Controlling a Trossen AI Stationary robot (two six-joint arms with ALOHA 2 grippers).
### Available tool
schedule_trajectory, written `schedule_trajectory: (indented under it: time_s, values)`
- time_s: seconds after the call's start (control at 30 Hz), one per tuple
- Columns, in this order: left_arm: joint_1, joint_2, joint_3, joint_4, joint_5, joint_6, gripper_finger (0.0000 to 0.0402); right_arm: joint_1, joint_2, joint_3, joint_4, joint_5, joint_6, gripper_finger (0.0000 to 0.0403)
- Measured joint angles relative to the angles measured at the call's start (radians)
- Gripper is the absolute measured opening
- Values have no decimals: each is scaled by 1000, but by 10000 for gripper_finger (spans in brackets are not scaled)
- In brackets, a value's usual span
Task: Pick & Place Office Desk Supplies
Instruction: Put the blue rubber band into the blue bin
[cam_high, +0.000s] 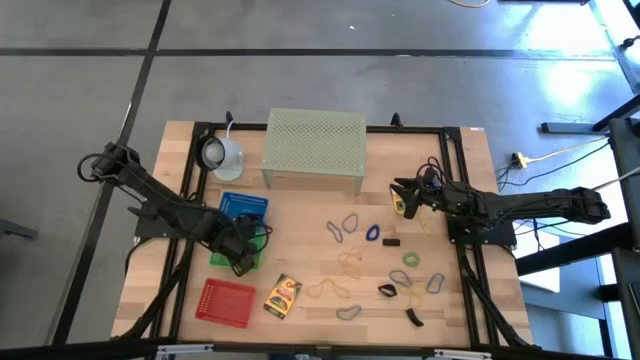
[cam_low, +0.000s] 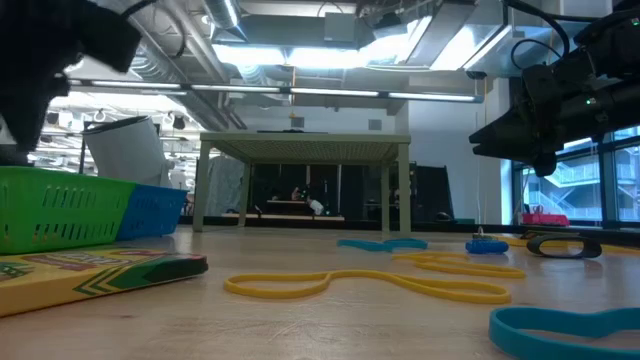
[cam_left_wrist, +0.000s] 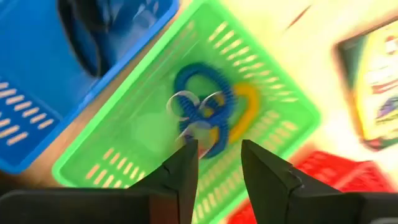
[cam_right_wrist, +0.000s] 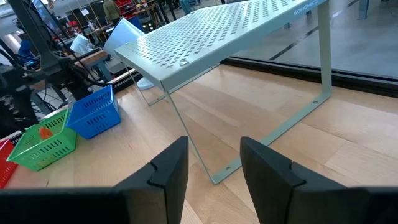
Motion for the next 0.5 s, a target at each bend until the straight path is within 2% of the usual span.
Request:
schedule_trajectory:
  time_s: [0.17,0.27,0.37,0.5]
  values:
    - [15,0,43,-3,-10,30,124,0,0,0,0,0,0,146]
    - [24,0,45,5,-60,34,125,0,0,0,0,0,0,146]
    - [35,0,45,70,-172,86,126,0,0,0,0,0,0,146]
    - [70,0,45,241,-359,233,134,0,0,0,0,0,0,146]
